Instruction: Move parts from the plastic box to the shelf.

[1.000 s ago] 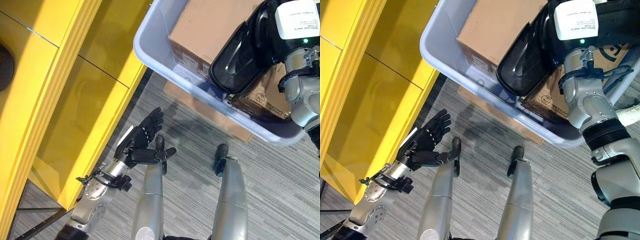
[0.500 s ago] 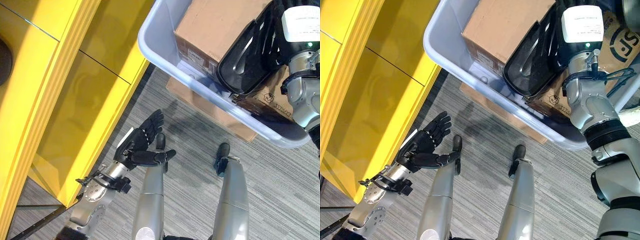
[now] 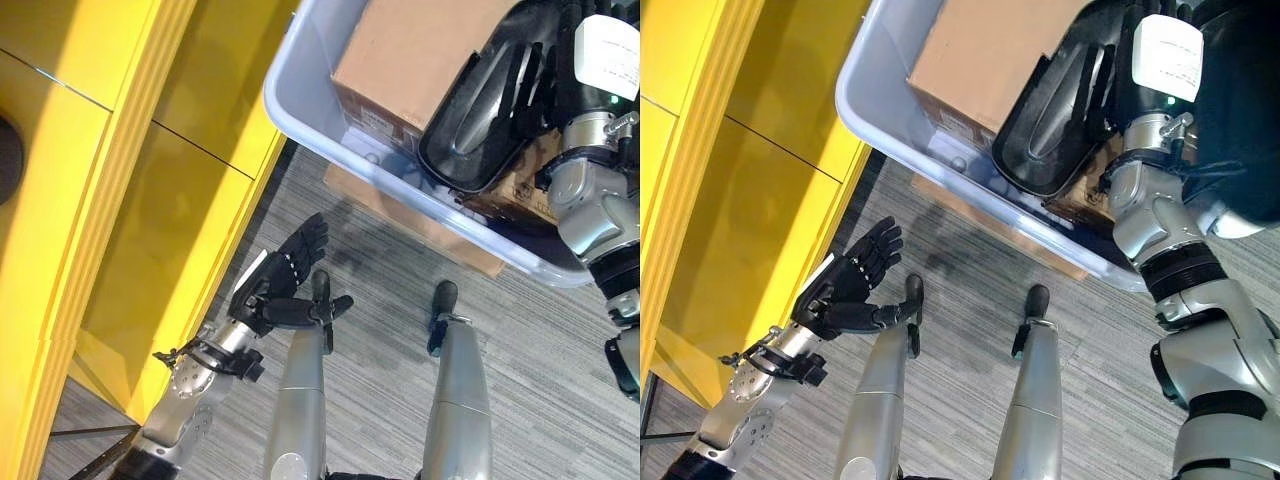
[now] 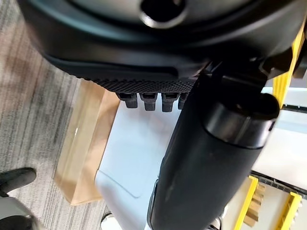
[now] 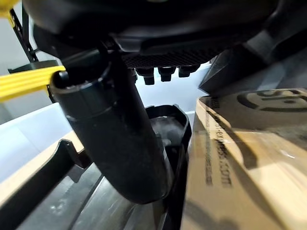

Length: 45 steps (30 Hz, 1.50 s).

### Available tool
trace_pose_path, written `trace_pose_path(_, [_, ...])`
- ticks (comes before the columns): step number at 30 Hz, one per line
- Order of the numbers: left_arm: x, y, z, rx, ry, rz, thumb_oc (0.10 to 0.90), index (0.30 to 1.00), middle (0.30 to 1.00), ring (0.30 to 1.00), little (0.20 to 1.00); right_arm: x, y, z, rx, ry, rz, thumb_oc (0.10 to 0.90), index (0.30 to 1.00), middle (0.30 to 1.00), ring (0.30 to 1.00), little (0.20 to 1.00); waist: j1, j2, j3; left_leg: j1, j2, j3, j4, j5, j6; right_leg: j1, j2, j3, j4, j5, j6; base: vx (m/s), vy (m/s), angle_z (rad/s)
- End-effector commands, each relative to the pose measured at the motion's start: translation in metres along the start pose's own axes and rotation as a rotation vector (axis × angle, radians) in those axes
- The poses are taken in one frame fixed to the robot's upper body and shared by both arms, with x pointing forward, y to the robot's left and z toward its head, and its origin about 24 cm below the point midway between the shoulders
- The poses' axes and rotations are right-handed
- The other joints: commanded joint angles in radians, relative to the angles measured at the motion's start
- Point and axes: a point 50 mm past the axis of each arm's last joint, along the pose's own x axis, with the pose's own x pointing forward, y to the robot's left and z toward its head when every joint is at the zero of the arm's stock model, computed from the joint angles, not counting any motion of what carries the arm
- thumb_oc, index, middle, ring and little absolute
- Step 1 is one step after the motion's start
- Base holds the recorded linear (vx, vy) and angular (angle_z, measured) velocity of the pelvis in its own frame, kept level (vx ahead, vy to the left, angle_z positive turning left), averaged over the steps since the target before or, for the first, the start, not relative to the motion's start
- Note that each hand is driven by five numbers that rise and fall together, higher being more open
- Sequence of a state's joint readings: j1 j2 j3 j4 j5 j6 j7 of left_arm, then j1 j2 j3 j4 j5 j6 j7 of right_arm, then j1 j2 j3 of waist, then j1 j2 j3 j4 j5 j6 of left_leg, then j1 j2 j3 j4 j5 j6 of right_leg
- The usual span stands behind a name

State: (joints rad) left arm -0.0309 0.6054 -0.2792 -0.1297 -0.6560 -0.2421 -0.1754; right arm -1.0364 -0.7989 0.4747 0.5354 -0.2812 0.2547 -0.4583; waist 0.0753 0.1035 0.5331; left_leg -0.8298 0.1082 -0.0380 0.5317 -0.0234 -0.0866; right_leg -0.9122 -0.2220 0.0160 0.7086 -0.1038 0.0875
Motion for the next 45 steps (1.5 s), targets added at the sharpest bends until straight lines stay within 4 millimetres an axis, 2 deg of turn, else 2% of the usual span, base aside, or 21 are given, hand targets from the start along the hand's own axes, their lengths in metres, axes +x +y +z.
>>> trace_pose_path(1, [0.007,-0.017,0.031,0.005,-0.203,-0.042,0.9,1.0,1.0,1.0,1.0,0.011,-0.043,0.022,0.07,-0.086,-0.185,0.9,1.0,1.0,1.0,1.0,-0.04,0.026,-0.013,0.111,0.027,0.079,-0.009,-0.136,0.069,0.105,0.051,-0.02,-0.09,-0.072,-0.077,0.0,0.077,-0.14])
trace_pose_path(7, [0.013,-0.018,0.031,0.005,-0.202,-0.026,0.9,1.0,1.0,1.0,1.0,-0.006,-0.023,0.023,0.108,-0.085,-0.16,0.9,1.0,1.0,1.0,1.0,-0.063,0.022,-0.013,0.151,0.023,0.096,-0.048,-0.127,0.07,0.134,0.056,-0.008,-0.133,-0.053,-0.066,0.0,0.06,-0.07])
trace_pose_path(13, [0.02,-0.019,0.03,0.0,-0.204,-0.008,0.9,1.0,1.0,1.0,1.0,-0.014,-0.011,0.022,0.109,-0.086,-0.129,0.9,1.0,1.0,1.0,1.0,-0.077,0.018,-0.013,0.185,0.018,0.105,-0.081,-0.117,0.069,0.166,0.055,-0.004,-0.174,-0.037,-0.059,-0.01,0.038,-0.06])
trace_pose_path(26, [0.024,-0.021,0.032,0.003,-0.211,0.002,0.9,1.0,1.0,1.0,1.0,-0.019,-0.008,0.021,0.132,-0.106,-0.165,0.9,1.0,1.0,1.0,1.0,-0.084,0.021,-0.013,0.233,0.003,0.113,-0.107,-0.115,0.072,0.215,0.05,-0.003,-0.208,-0.026,-0.052,0.0,0.022,-0.02])
trace_pose_path(35, [0.022,-0.022,0.031,-0.009,-0.212,0.011,0.9,1.0,1.0,1.0,1.0,-0.028,-0.016,0.037,0.274,-0.177,-0.255,0.9,1.0,1.0,1.0,1.0,-0.092,0.024,-0.013,0.279,-0.001,0.122,-0.138,-0.106,0.073,0.254,0.051,0.001,-0.229,-0.021,-0.049,0.0,0.0,0.0])
trace_pose_path(40, [0.021,-0.024,0.03,-0.021,-0.217,0.028,0.9,1.0,1.0,1.0,1.0,-0.044,-0.022,0.042,0.41,-0.198,-0.354,0.9,1.0,1.0,1.0,1.0,-0.113,0.021,-0.013,0.332,0.003,0.134,-0.183,-0.091,0.072,0.291,0.056,0.008,-0.261,-0.007,-0.045,0.01,0.033,-0.07])
trace_pose_path(45, [0.019,-0.025,0.026,-0.036,-0.218,0.054,0.9,1.0,1.0,1.0,1.0,-0.075,-0.013,0.034,0.539,-0.159,-0.398,0.9,1.0,1.0,1.0,1.0,-0.157,0.014,-0.013,0.431,0.012,0.157,-0.259,-0.076,0.066,0.36,0.062,0.022,-0.321,0.013,-0.036,0.03,0.048,-0.05])
